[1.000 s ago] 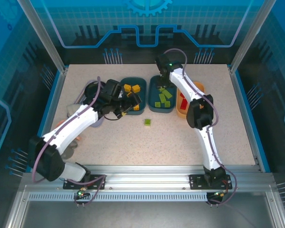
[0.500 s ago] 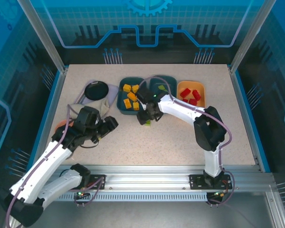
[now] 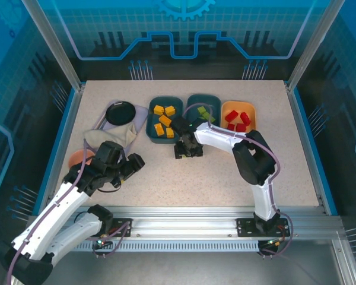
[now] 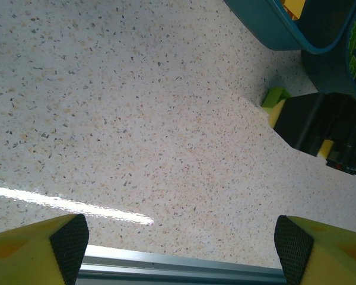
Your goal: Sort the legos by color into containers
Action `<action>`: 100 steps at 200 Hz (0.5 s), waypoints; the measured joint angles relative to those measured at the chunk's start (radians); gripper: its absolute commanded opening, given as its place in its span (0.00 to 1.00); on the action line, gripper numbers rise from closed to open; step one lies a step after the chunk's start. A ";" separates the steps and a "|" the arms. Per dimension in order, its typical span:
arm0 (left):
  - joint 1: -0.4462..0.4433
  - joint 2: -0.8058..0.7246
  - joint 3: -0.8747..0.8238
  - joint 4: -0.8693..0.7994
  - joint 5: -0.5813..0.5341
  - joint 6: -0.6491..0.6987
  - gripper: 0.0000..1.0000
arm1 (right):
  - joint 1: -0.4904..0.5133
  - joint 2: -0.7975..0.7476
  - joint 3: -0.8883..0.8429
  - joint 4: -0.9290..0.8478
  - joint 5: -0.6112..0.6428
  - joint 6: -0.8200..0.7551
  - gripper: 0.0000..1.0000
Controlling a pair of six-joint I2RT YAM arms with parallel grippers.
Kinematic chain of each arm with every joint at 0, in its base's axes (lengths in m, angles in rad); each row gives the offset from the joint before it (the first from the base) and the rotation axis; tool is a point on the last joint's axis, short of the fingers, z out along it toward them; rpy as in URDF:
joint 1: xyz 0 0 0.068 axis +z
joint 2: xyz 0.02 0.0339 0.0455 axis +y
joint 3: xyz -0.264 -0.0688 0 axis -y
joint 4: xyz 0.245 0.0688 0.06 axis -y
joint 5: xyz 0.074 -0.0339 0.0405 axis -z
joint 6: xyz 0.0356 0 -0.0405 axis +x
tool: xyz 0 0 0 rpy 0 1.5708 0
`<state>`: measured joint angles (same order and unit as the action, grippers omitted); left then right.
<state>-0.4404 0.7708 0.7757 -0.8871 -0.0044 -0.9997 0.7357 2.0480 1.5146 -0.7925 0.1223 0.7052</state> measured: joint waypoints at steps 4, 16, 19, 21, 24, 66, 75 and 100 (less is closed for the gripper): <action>0.000 -0.001 0.000 0.000 0.000 0.000 0.85 | -0.002 0.007 0.001 0.002 0.000 0.006 0.59; 0.000 -0.004 0.000 0.000 0.000 0.000 0.85 | -0.005 0.022 0.004 0.002 0.000 0.016 0.57; 0.000 -0.005 0.000 0.000 0.000 0.000 0.85 | -0.006 0.026 0.006 0.002 0.000 0.015 0.56; 0.000 -0.006 0.000 0.000 0.000 0.000 0.85 | -0.006 0.027 0.006 0.002 0.000 0.016 0.56; 0.000 -0.007 0.000 0.000 0.000 0.000 0.85 | -0.006 0.029 0.009 0.002 0.000 0.018 0.56; 0.000 -0.013 0.000 -0.001 0.000 -0.004 0.85 | -0.006 0.054 0.055 0.010 0.002 0.021 0.54; 0.000 -0.013 0.000 -0.001 0.000 -0.005 0.85 | -0.006 0.056 0.060 0.009 0.005 0.021 0.55; 0.000 -0.013 0.000 0.001 0.000 -0.015 0.85 | -0.010 0.074 0.077 0.009 0.009 0.021 0.56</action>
<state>-0.4404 0.7582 0.7757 -0.8864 -0.0040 -1.0149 0.7258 2.1216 1.5917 -0.7834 0.1314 0.7258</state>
